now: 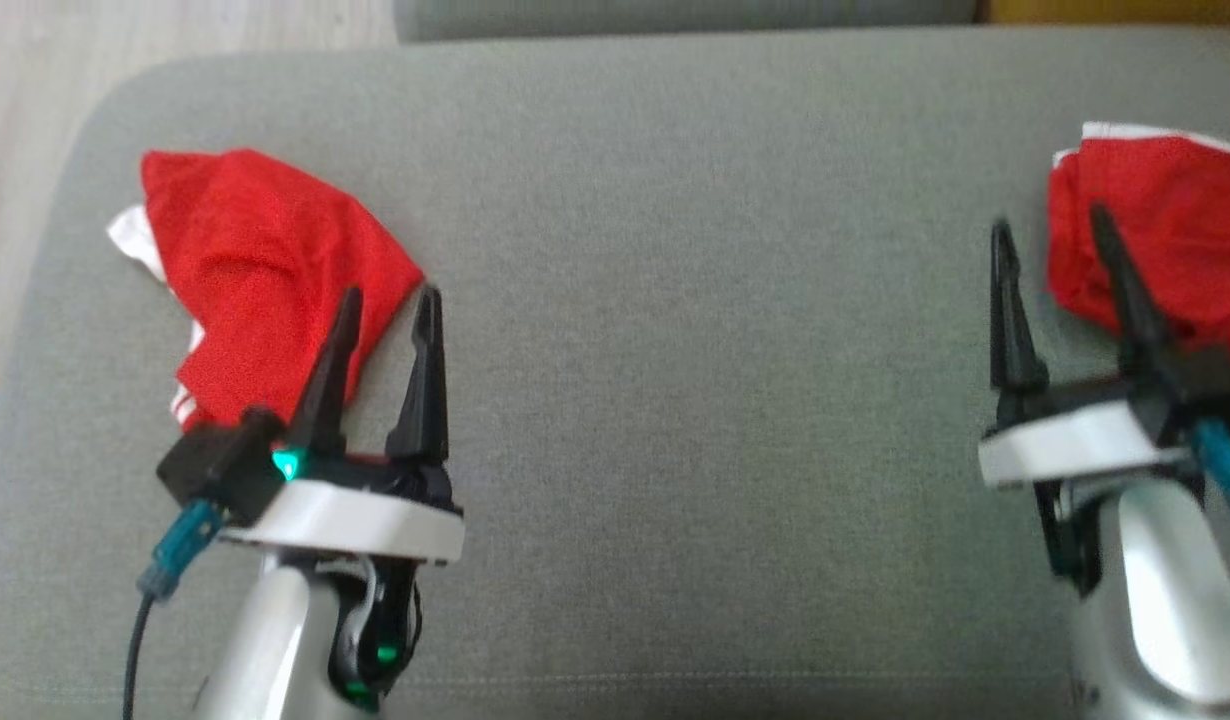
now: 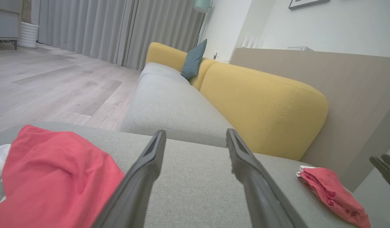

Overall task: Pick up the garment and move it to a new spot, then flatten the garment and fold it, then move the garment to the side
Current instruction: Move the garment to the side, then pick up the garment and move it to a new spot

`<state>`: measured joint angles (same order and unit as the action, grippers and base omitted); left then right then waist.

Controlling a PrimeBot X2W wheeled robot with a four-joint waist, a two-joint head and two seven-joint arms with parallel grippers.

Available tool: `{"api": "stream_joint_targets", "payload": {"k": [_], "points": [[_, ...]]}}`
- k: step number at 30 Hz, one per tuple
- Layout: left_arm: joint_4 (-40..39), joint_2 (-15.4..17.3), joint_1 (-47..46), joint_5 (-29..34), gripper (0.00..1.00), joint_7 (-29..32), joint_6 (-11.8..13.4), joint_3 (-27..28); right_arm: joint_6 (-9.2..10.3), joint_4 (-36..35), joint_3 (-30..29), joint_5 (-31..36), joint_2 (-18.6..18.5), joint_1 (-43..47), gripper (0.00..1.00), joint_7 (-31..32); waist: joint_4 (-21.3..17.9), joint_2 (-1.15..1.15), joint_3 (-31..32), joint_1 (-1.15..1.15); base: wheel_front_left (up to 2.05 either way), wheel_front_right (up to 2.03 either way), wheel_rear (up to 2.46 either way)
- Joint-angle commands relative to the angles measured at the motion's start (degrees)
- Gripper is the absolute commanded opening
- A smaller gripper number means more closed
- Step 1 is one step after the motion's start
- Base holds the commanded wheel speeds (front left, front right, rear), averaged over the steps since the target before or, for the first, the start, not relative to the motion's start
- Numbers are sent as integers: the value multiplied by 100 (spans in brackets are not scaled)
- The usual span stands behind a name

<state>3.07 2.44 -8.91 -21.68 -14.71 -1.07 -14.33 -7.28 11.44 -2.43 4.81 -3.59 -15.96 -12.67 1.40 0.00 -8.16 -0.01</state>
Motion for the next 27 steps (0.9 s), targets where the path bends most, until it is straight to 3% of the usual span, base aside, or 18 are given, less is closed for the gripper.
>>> {"api": "stream_joint_targets", "payload": {"k": [1,11,27], "points": [[-203,43,-53,46,100,-29,-32,213,-21,-244,71,-100,49,77,100,-78,45,0,191,1,0,0,0],[-323,43,338,120,100,-29,-56,280,-21,-399,94,-872,69,821,100,-202,40,0,402,1,0,0,0],[-311,43,403,152,100,-29,-28,233,-21,-380,133,-975,70,946,100,-231,-10,0,470,1,0,0,0]]}}
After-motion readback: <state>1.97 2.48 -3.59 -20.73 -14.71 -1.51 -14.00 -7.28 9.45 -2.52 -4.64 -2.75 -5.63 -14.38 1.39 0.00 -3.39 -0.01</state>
